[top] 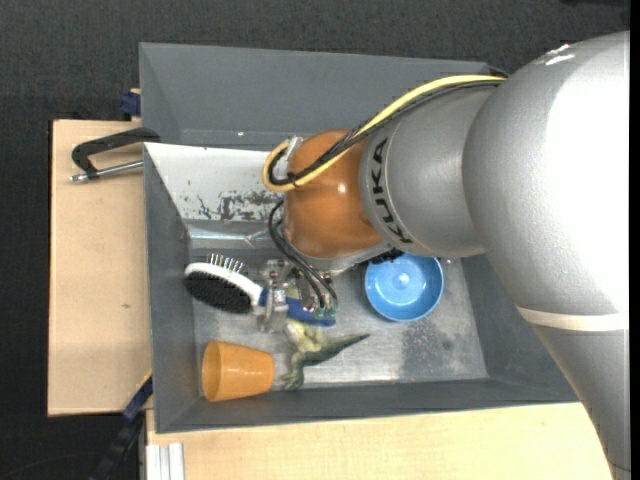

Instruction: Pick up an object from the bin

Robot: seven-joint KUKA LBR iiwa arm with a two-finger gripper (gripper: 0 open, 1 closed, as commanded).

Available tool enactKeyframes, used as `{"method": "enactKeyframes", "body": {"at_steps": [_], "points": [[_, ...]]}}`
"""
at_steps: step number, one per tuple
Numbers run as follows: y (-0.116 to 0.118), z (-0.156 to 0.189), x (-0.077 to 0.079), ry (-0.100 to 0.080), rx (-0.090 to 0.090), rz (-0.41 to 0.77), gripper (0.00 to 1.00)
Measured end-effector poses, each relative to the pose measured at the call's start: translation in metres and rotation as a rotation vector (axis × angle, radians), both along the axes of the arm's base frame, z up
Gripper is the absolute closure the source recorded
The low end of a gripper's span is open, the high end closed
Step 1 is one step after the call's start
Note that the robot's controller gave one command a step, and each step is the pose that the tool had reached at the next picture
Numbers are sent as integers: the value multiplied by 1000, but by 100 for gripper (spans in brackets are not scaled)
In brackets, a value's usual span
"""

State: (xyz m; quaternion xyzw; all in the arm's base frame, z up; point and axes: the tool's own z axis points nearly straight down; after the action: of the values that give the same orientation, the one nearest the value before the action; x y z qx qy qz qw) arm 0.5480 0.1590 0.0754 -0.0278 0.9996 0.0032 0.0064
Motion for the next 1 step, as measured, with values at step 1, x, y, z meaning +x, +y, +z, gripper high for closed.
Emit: {"method": "enactKeyframes", "body": {"at_steps": [1], "points": [[4, 104, 25, 0, -2, -26, 100]]}}
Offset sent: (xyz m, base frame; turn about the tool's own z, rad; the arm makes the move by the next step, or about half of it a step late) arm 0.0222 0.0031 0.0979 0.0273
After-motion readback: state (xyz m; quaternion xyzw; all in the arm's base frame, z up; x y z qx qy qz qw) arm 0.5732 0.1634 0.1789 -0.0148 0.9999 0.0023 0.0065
